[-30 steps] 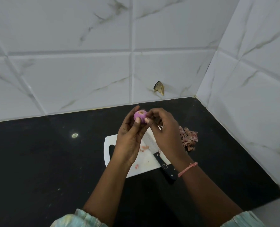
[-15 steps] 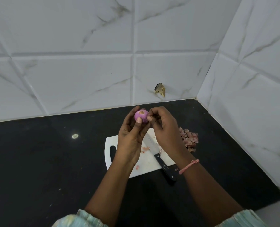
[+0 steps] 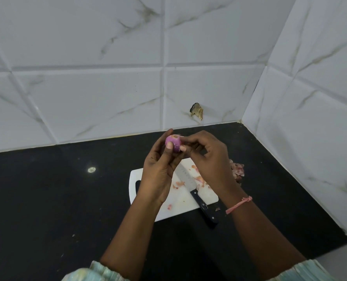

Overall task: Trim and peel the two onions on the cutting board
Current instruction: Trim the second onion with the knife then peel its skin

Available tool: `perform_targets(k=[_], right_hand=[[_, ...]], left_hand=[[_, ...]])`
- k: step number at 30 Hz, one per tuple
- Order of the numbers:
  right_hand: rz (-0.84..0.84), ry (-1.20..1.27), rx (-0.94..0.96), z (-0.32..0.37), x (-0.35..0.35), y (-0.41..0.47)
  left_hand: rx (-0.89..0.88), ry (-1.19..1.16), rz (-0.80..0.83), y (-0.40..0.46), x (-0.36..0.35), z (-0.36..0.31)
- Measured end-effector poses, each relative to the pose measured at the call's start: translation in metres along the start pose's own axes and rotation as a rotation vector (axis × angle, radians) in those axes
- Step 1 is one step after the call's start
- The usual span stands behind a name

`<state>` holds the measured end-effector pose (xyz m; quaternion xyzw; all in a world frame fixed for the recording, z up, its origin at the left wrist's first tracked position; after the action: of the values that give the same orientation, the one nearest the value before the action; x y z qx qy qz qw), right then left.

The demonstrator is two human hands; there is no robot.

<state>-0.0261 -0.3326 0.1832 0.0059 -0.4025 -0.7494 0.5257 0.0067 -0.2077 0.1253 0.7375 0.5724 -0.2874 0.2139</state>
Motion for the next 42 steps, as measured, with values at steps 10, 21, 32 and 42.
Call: perform_targets(k=[10, 21, 32, 42], right_hand=[[0.046, -0.079, -0.021, -0.003, -0.003, 0.0], [0.144, -0.318, 0.014, -0.003, -0.014, 0.002], [-0.062, -0.107, -0.09, -0.012, 0.004, -0.004], [-0.204, -0.166, -0.052, -0.012, 0.012, -0.007]], left_hand=[[-0.033, 0.145, -0.005, -0.002, -0.001, -0.007], [0.029, 0.081, -0.047, -0.003, -0.003, -0.002], [0.11, -0.07, -0.097, 0.002, 0.005, 0.0], [0.208, -0.129, -0.104, 0.003, 0.009, 0.002]])
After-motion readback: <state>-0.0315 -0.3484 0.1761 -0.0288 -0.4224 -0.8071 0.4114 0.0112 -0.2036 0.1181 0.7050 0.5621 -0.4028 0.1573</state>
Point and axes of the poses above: each hand's wrist, its own y-axis towards the middle knuckle, its own x-axis out of the back of the hand, z = x × y, the point moved 6 cm from there along y, towards the middle knuckle, and after that the axes turned 1 degree about y, right-handed, at the moved point
